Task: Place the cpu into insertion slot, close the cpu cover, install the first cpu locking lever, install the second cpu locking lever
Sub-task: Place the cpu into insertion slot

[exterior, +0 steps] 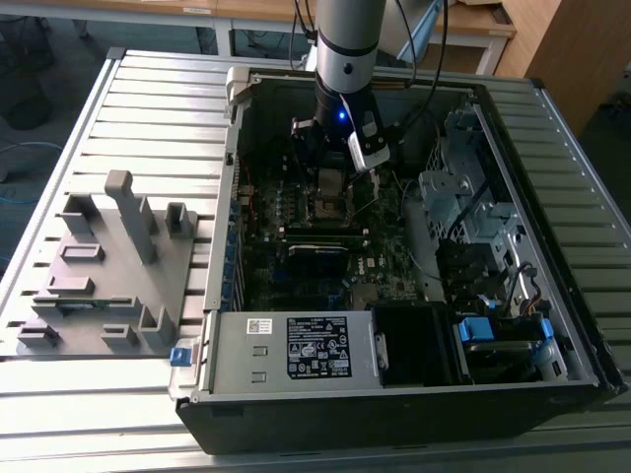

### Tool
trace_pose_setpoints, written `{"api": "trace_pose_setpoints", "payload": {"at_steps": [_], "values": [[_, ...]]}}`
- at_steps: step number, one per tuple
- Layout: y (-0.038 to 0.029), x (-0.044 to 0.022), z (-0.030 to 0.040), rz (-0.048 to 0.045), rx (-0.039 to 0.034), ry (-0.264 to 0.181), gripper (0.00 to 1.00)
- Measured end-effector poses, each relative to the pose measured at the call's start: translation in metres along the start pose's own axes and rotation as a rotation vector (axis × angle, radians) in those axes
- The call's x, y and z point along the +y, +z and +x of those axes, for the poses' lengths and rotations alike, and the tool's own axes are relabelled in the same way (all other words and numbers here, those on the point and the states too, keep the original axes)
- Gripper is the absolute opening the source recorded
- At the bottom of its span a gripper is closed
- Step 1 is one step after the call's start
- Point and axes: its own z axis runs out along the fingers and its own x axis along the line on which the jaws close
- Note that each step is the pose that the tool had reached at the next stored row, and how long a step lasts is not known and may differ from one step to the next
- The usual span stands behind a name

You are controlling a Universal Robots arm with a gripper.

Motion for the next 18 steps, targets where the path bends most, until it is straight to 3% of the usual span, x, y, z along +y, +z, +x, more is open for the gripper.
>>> {"api": "trace_pose_setpoints", "payload": {"at_steps": [18], "values": [[0.0002, 0.0000, 0.0000, 0.0003, -0.0032, 0.035, 0.54]]}}
